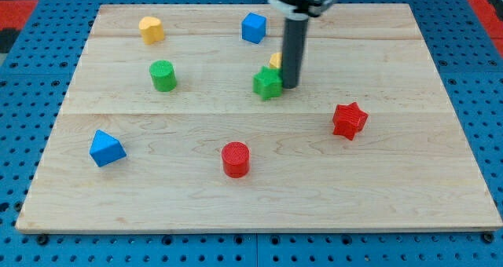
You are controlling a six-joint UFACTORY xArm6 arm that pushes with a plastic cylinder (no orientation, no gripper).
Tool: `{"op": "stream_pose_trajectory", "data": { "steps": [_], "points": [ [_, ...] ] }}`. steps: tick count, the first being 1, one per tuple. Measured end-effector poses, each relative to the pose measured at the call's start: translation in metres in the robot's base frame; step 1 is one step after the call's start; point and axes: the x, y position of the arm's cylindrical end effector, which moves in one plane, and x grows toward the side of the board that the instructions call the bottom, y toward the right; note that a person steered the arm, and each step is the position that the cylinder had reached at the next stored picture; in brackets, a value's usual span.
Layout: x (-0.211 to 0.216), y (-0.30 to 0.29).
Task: Move the yellow hexagon to the center
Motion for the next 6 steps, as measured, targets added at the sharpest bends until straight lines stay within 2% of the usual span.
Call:
{"op": "stream_pose_trajectory", "data": {
  "steps": [1,3,4,5,6],
  "points": [
    [0.003,-0.053],
    [-0.010,0.090],
    [-0.036,0.100],
    [-0.055,0.036],
    [-0.044,-0.003]
  ]
}}
